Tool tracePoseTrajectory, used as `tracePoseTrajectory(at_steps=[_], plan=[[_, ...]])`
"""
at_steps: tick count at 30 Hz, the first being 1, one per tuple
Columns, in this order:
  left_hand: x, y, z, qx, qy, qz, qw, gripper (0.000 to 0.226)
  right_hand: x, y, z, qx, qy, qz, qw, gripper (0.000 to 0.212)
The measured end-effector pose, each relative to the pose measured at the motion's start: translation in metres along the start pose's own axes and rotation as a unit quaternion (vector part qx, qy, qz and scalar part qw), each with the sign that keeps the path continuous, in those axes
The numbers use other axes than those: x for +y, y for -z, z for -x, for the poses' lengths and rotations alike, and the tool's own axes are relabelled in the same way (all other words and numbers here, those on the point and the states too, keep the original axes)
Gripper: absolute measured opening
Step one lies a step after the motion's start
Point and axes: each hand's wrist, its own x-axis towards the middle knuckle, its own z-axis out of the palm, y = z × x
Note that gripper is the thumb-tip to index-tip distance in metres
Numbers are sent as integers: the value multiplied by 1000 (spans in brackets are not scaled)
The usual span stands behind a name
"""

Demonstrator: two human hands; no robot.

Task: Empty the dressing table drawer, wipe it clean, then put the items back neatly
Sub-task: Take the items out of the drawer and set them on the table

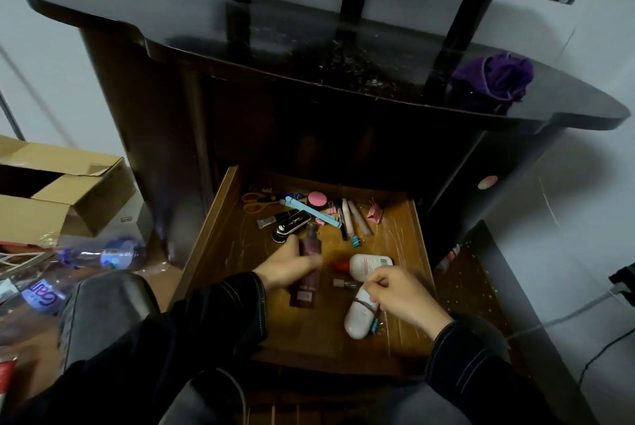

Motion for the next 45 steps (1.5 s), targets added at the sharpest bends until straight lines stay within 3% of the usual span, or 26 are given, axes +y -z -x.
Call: tracePoseTrajectory(at_steps=[2, 6, 9, 15, 18, 22, 26, 29, 33, 37, 40, 45], plan=[[2, 15, 5, 29, -21, 64, 997, 35, -4, 12, -10, -34, 0, 62, 997, 13], [6, 30, 8, 103, -40, 152, 982, 18, -13, 19, -40, -24, 32, 243, 969, 44], [8, 33, 8, 116, -46, 174, 977, 20, -13, 13, -64, -61, 55, 347, 934, 66], [6, 35, 5, 126, -56, 164, 977, 26, -7, 3, -94, -72, 68, 377, 921, 74], [5, 35, 6, 126, -71, 150, 978, 35, -4, 0, -95, -39, 89, 397, 913, 55], [5, 32, 9, 140, -118, 102, 978, 34, -7, 9, -81, 39, 129, 307, 942, 34], [13, 27, 25, 136, -192, 77, 969, 28, -31, 35, -45, 112, 156, 195, 962, 35], [33, 32, 50, 130, -243, 104, 956, 33, -58, 67, -10, 118, 201, 127, 964, 37], [81, 61, 84, 136, -348, 110, 921, 23, -112, 118, 33, 125, 269, -20, 955, 42], [145, 105, 114, 139, -436, 104, 883, 33, -169, 163, 37, 144, 315, -188, 919, 27], [194, 141, 118, 177, -472, 86, 859, 35, -206, 190, 12, 163, 296, -273, 900, 24], [254, 188, 75, 253, -476, 62, 840, 24, -257, 204, -50, 160, 208, -344, 902, 39]])
